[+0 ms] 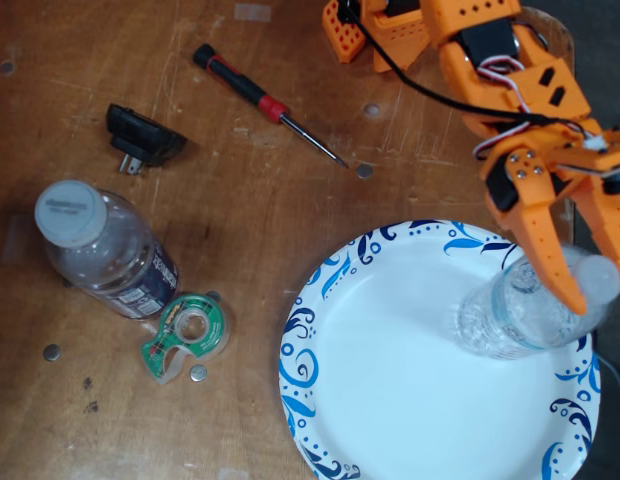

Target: Move the bottles to the plate

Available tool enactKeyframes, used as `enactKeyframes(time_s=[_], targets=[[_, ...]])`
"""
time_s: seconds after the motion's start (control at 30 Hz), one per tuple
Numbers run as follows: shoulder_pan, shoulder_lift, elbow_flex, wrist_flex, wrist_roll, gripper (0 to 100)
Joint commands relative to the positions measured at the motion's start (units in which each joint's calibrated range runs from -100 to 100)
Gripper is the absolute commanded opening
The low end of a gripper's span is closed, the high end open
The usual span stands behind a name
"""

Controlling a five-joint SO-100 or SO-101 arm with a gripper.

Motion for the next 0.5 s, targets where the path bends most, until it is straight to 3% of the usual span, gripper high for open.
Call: enactKeyframes(time_s=[0.0, 0.47], targets=[[-1.55, 2.37, -4.62, -3.14, 0.11, 2], [-0.04, 2.63, -1.55, -3.4, -0.25, 3]])
